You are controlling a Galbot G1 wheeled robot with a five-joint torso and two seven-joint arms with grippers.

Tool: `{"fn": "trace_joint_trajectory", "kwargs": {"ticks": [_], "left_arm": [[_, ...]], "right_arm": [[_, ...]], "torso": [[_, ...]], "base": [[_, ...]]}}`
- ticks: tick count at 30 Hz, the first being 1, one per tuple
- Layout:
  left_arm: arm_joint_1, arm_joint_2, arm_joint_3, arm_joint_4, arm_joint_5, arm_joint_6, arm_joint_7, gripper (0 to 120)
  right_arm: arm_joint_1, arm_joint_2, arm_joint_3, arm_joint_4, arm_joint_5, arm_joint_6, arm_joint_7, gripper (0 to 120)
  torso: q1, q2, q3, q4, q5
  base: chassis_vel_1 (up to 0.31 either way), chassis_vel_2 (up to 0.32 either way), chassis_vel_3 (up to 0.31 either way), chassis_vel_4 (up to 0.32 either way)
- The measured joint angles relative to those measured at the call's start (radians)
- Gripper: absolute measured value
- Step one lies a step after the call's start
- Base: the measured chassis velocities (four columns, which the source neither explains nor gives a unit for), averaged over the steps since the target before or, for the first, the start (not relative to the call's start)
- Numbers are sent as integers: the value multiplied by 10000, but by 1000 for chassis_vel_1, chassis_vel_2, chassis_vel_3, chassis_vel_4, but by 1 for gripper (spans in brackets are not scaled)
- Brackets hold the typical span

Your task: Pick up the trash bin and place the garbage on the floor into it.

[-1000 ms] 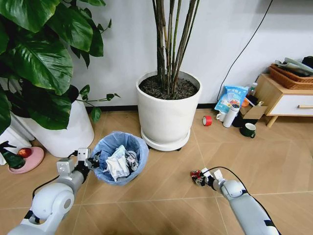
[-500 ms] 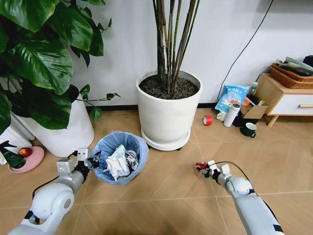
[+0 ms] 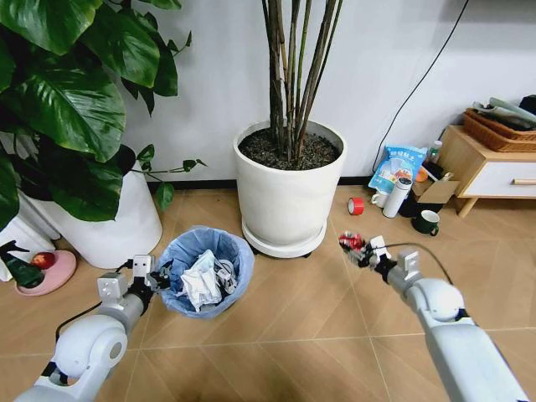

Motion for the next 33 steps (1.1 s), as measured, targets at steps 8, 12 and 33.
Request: {"fn": "trace_joint_trajectory", "kwargs": {"ticks": [8,12,33], "left_arm": [[-468,260,327,401,-258,-95,252,0],[-1026,425,736,587,-769,-28,186,0],[-2500,649,2191,1128,-1491,416,-430,0]], "right_arm": [[-14,-595,-751,2672,2163,-982,963,46],[566,-705,-1884,3332,3285,-1351,1745,46],[2765,-30,-6026,2637,3681,-2299,3879,64]], "torso": [[0,1,0,1,-2],[0,1,0,0,-1],[0,1,1,2,1]], "base": [[0,0,0,0],[0,0,0,0],[0,0,0,0]]}}
